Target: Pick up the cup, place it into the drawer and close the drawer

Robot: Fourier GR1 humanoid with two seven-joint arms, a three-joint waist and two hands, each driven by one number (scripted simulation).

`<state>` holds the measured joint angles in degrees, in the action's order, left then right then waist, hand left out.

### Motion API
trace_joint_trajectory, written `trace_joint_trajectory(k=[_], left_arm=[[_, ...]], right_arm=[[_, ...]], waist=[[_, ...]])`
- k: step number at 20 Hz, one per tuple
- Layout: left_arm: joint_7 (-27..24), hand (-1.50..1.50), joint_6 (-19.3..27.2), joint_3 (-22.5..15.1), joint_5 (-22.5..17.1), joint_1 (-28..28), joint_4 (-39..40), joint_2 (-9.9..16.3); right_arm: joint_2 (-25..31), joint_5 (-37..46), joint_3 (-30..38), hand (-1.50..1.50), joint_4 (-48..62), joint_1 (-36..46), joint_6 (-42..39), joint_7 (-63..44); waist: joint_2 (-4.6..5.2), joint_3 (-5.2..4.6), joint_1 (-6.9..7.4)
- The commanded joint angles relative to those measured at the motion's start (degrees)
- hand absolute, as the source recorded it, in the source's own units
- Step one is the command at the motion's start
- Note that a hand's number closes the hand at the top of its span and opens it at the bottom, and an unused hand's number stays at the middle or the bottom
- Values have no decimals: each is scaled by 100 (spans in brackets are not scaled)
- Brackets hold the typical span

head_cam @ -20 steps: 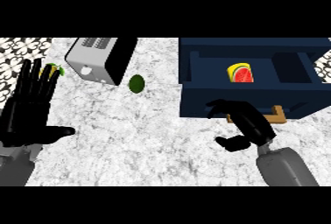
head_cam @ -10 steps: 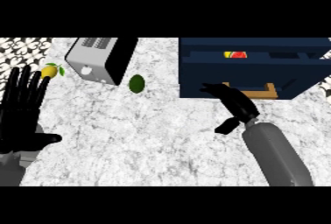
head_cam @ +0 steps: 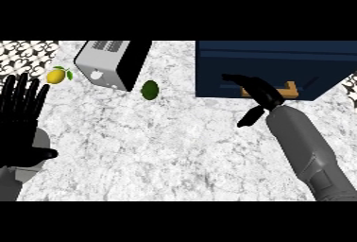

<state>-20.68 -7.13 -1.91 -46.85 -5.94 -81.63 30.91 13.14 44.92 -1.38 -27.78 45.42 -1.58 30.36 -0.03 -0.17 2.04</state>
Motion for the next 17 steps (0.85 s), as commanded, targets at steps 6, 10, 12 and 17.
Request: trace_joint_trajectory(k=[6, 10, 12, 17], left_arm=[[21, -150, -125, 56, 111, -126, 79, -34], [-21, -150, -142, 12, 189, -307, 268, -136], [-56, -150, -314, 22, 181, -162, 259, -86], [-64, -150, -35, -47, 394, -239, 213, -190]], right_arm=[[485, -27, 436, -150, 1415, 932, -65, 105], [722, -43, 492, -150, 1568, 1131, -175, 314], [841, -16, 471, -150, 1650, 1221, -321, 301], [744, -97, 567, -150, 1793, 1262, -220, 330]], waist=[[166, 32, 222], [229, 34, 288], [207, 30, 292], [229, 36, 319]])
